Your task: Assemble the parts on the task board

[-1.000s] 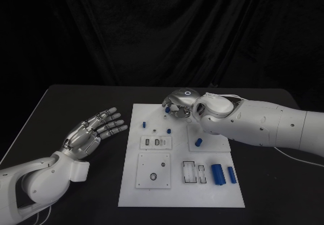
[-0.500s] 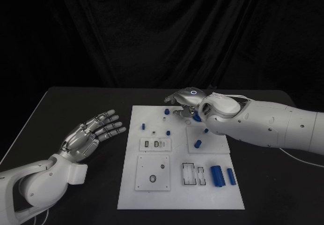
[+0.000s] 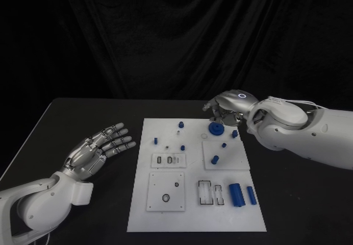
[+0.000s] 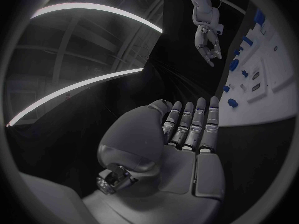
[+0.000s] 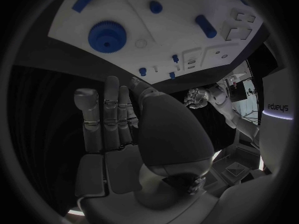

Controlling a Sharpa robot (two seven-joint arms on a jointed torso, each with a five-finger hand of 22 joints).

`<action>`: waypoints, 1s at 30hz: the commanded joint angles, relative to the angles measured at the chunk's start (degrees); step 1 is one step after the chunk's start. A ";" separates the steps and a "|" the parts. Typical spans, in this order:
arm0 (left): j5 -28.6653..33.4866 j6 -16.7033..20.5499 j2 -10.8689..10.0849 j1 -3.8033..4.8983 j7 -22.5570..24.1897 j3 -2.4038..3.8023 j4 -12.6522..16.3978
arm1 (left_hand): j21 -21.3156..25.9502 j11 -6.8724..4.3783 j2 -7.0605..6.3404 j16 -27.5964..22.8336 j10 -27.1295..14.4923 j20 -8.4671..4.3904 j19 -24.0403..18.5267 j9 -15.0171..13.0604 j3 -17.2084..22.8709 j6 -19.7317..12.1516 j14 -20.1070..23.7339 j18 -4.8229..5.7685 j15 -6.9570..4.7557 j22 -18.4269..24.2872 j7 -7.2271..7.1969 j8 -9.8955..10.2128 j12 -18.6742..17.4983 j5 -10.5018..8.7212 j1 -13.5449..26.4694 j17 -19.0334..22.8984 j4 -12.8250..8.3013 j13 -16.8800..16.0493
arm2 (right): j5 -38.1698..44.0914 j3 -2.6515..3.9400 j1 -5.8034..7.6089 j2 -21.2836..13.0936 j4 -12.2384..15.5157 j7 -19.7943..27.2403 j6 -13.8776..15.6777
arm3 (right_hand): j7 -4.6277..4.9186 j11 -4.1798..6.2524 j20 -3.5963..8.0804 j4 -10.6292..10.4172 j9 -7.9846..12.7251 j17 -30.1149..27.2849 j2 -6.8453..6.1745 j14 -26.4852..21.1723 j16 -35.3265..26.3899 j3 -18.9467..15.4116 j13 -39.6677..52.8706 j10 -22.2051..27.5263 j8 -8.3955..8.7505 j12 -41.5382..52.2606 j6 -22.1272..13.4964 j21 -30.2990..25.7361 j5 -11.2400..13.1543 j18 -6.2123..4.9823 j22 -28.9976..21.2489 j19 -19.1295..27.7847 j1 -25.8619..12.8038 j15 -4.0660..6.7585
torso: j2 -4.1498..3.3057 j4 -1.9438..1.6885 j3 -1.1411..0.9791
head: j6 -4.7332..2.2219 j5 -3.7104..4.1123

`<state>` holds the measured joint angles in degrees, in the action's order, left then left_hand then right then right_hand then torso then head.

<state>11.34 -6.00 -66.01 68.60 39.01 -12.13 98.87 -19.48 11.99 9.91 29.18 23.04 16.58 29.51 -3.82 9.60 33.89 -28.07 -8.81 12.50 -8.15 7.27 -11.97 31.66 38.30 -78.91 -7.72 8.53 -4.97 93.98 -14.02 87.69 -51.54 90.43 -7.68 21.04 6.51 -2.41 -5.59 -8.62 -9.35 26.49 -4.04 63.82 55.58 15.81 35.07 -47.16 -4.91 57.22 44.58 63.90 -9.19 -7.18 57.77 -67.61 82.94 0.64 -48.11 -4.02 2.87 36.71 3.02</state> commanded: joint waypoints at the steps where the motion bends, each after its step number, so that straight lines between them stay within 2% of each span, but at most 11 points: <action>1: 0.26 -0.58 0.11 0.09 3.30 0.01 0.03 | -0.19 0.54 0.06 0.29 0.12 -0.12 -0.47 -0.11 0.45 0.21 0.09 1.23 0.54 0.03 0.33 -0.17 0.27 -0.22 0.67 -0.08 -0.01 0.03 | -0.21 -0.04 0.10 -1.23 1.03 -3.20 -4.13 | 0.06 0.18 0.08 -1.66 0.23 9.19 0.06 2.24 5.60 -1.26 8.30 -2.59 0.45 7.98 0.38 1.28 1.55 -0.17 2.10 -0.98 -2.16 -0.05 | 0.11 0.04 0.11 | -0.40 0.00; 3: 0.26 -0.71 0.25 0.09 3.30 0.00 -0.11 | -0.19 0.54 0.06 0.29 0.12 -0.12 -0.47 -0.11 0.45 0.21 0.09 1.23 0.54 0.03 0.33 -0.17 0.27 -0.22 0.67 -0.08 -0.01 0.03 | -1.37 -0.10 -0.20 -2.40 1.26 -3.50 -5.00 | 0.28 0.08 -0.06 -2.65 0.39 16.71 0.30 4.17 10.00 -2.36 15.94 -6.46 0.61 13.90 0.50 3.90 2.50 0.59 5.58 -2.99 -3.27 0.11 | 0.18 0.03 0.16 | -0.37 0.11; 4: 0.26 -0.76 0.32 0.08 3.31 0.00 -0.18 | -0.19 0.54 0.06 0.29 0.12 -0.12 -0.47 -0.11 0.45 0.21 0.09 1.23 0.54 0.03 0.33 -0.17 0.27 -0.22 0.67 -0.08 -0.01 0.03 | -1.84 -0.12 -0.41 -2.77 1.20 -3.60 -5.20 | 0.33 0.12 0.03 -3.62 0.43 24.02 0.60 7.50 14.33 -3.22 23.29 -12.90 0.60 18.59 0.66 7.38 2.79 1.48 9.70 -5.73 -4.70 0.13 | 0.19 0.02 0.17 | -0.31 0.14; 6: 0.26 -0.85 0.41 0.08 3.32 -0.01 -0.25 | -0.19 0.54 0.06 0.29 0.12 -0.12 -0.47 -0.11 0.45 0.21 0.09 1.23 0.54 0.03 0.33 -0.17 0.27 -0.22 0.67 -0.08 -0.01 0.03 | -2.37 -0.14 -0.77 -3.16 0.91 -3.72 -5.34 | 0.53 0.04 0.04 -4.12 0.50 28.62 0.80 9.06 16.92 -3.96 27.28 -15.80 0.64 21.17 0.74 9.14 2.93 1.86 11.87 -6.79 -5.50 0.08 | 0.22 0.04 0.17 | -0.18 0.32; 7: 0.26 -0.90 0.44 0.08 3.33 -0.01 -0.27 | -0.20 0.60 0.04 0.32 0.18 -0.13 -0.48 -0.10 0.55 0.17 0.09 1.26 0.57 0.02 0.35 -0.15 0.30 -0.22 0.72 -0.08 -0.04 0.03 | -2.57 -0.15 -0.96 -3.28 0.72 -3.78 -5.36 | 0.49 0.02 0.06 -4.41 0.55 33.81 1.02 11.12 19.83 -4.60 31.76 -19.52 0.65 23.74 0.85 11.59 3.07 2.43 14.83 -8.47 -5.97 0.10 | 0.27 0.08 0.21 | -0.05 0.50; 10: 0.26 -1.03 0.49 0.08 3.33 -0.01 -0.31 | -0.20 0.60 0.04 0.32 0.18 -0.13 -0.48 -0.10 0.55 0.17 0.09 1.26 0.57 0.02 0.35 -0.15 0.30 -0.22 0.72 -0.08 -0.04 0.03 | -3.01 -0.17 -1.77 -3.51 0.04 -3.95 -5.30 | 0.57 0.02 0.00 -4.89 0.71 37.79 1.56 12.40 21.88 -5.33 34.20 -21.24 0.77 25.09 0.74 13.68 2.71 2.94 17.46 -9.68 -6.64 0.08 | 0.15 0.07 0.12 | -0.03 0.69; 15: 0.26 -1.11 0.48 0.08 3.33 -0.02 -0.34 | -0.20 0.60 0.04 0.32 0.18 -0.13 -0.48 -0.10 0.55 0.17 0.09 1.26 0.57 0.02 0.35 -0.15 0.30 -0.22 0.72 -0.08 -0.04 0.03 | -3.28 -0.18 -2.91 -3.33 -0.77 -3.87 -5.12 | 0.62 0.00 -0.05 -4.88 0.92 41.21 1.93 13.87 23.58 -5.74 37.20 -24.09 0.94 26.55 0.42 15.33 2.10 3.35 19.55 -10.80 -6.73 0.07 | -0.01 -0.09 0.01 | 0.18 0.74; 19: 0.26 -1.17 0.45 0.07 3.31 -0.02 -0.33 | -0.20 0.60 0.04 0.32 0.18 -0.13 -0.48 -0.10 0.55 0.17 0.09 1.26 0.57 0.02 0.35 -0.15 0.30 -0.22 0.72 -0.08 -0.04 0.03 | -3.37 -0.19 -3.68 -2.91 -1.37 -3.53 -4.78 | 0.49 0.10 -0.03 -4.69 1.39 40.58 2.04 13.30 23.10 -5.90 36.22 -22.94 1.29 26.16 -0.83 14.94 1.72 3.14 19.23 -10.11 -6.60 0.12 | -0.06 -0.11 0.00 | 0.47 0.72; 20: 0.26 -1.18 0.45 0.07 3.30 -0.02 -0.34 | -0.20 0.60 0.04 0.32 0.18 -0.13 -0.48 -0.10 0.55 0.17 0.09 1.26 0.57 0.02 0.35 -0.15 0.30 -0.22 0.72 -0.08 -0.04 0.03 | -3.38 -0.19 -3.75 -2.86 -1.43 -3.50 -4.74 | 0.43 0.13 -0.02 -4.61 1.98 40.47 2.08 13.14 22.91 -5.96 35.80 -22.45 1.50 25.92 -3.26 14.85 1.61 3.10 19.23 -9.96 -6.53 0.16 | -0.06 -0.04 -0.01 | 0.52 0.66; 22: 0.26 -1.20 0.45 0.07 3.27 -0.02 -0.35 | -0.21 0.69 0.02 0.38 0.27 -0.14 -0.50 -0.10 0.74 0.15 0.09 1.30 0.60 0.02 0.38 -0.13 0.33 -0.22 0.80 -0.09 -0.09 0.02 | -3.40 -0.19 -3.98 -2.64 -1.70 -3.39 -4.63 | 0.33 0.19 -0.01 -4.55 2.39 40.45 2.10 13.07 22.81 -5.99 35.42 -22.02 1.62 25.71 -4.91 14.82 1.54 3.09 19.26 -9.88 -6.49 0.19 | -0.08 -0.04 -0.02 | 0.63 0.63; 30: 0.26 -1.26 0.41 0.07 3.20 -0.02 -0.34 | -0.21 0.69 0.02 0.38 0.27 -0.14 -0.50 -0.10 0.74 0.15 0.09 1.30 0.60 0.02 0.38 -0.13 0.33 -0.22 0.80 -0.09 -0.09 0.02 | -3.43 -0.19 -4.33 -2.03 -2.57 -3.32 -4.59 | 0.37 0.21 0.03 -4.43 2.49 40.28 2.69 12.81 22.40 -5.75 34.56 -21.09 1.24 25.10 -4.04 14.51 0.05 2.99 19.13 -9.49 -6.26 0.24 | 0.00 -0.15 0.04 | 1.10 0.76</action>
<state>11.38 -6.35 -65.63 68.60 39.01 -12.17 98.42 -19.48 12.19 10.14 29.18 23.24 16.37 29.31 -3.86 10.08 33.89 -27.86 -7.93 12.70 -8.15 7.27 -11.97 31.66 38.30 -78.68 -7.72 8.37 -4.98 90.64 -14.23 83.52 -53.58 87.94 -10.23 16.57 6.87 -2.26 -5.53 -13.11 -6.92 66.66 -1.98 77.02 78.32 10.12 69.67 -68.76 -3.59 82.71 40.00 78.70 -8.89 -4.43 74.94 -77.50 76.71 0.88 -48.14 -4.13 2.88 37.74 3.75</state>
